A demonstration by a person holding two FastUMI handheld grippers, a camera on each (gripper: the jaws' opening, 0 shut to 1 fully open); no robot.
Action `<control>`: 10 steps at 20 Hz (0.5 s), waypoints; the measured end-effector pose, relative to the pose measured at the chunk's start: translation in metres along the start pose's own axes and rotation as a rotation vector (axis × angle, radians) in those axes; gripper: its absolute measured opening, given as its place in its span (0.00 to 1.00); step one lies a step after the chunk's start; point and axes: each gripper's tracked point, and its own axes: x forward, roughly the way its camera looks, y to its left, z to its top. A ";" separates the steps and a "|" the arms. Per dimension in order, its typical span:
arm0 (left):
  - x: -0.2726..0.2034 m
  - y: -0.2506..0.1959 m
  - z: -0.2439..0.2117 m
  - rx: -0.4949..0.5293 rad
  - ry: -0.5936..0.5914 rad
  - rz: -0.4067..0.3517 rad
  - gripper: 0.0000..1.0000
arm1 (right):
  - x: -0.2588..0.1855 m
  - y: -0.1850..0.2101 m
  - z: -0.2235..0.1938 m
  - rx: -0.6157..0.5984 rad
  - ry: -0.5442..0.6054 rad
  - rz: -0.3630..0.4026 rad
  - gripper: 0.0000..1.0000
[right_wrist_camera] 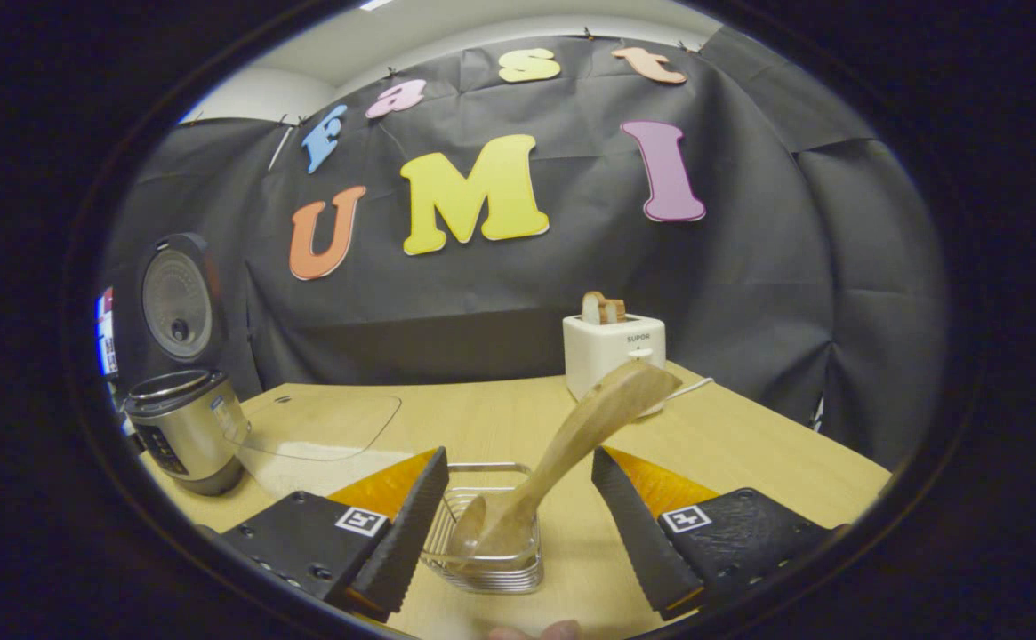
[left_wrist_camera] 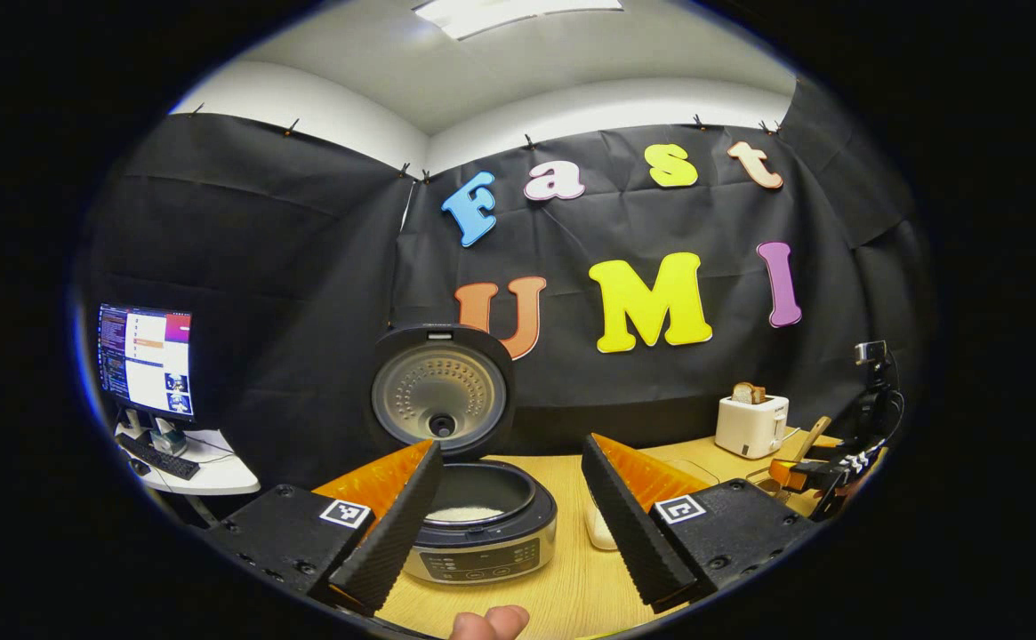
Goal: Close the left gripper, press the button to open the rice cooker; take a wooden spoon from the chopstick holder with the right hand, scoop a spoonful of rice and pour it into the rice cooker, then put the wooden spoon back into the chopstick holder.
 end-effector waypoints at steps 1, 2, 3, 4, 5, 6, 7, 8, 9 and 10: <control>0.000 -0.003 0.002 -0.002 -0.006 0.005 1.00 | -0.008 -0.002 -0.001 0.001 -0.003 0.005 0.96; -0.001 -0.009 0.004 -0.004 -0.006 0.009 1.00 | -0.016 -0.003 -0.004 0.000 -0.001 0.014 0.96; -0.001 -0.015 0.005 0.002 -0.010 0.013 1.00 | -0.024 -0.004 -0.006 -0.007 0.005 0.021 0.95; -0.001 -0.018 0.006 0.014 -0.014 0.024 1.00 | -0.036 -0.005 -0.008 -0.024 0.010 0.030 0.91; -0.002 -0.017 0.005 0.027 -0.016 0.052 0.99 | -0.045 -0.009 -0.007 -0.036 0.011 0.025 0.91; -0.002 -0.015 0.004 0.035 -0.010 0.075 0.99 | -0.053 -0.013 -0.004 -0.045 0.011 0.015 0.91; 0.000 -0.014 0.003 0.038 0.000 0.091 0.99 | -0.061 -0.012 -0.002 -0.048 0.009 0.024 0.95; 0.005 -0.016 0.006 0.045 0.003 0.093 0.99 | -0.068 -0.010 0.001 -0.049 0.005 0.039 0.93; 0.010 -0.015 0.011 0.063 0.013 0.102 0.99 | -0.073 -0.008 0.005 -0.052 -0.002 0.054 0.92; 0.016 -0.010 0.016 0.080 0.023 0.113 0.99 | -0.077 -0.007 0.009 -0.056 -0.010 0.069 0.96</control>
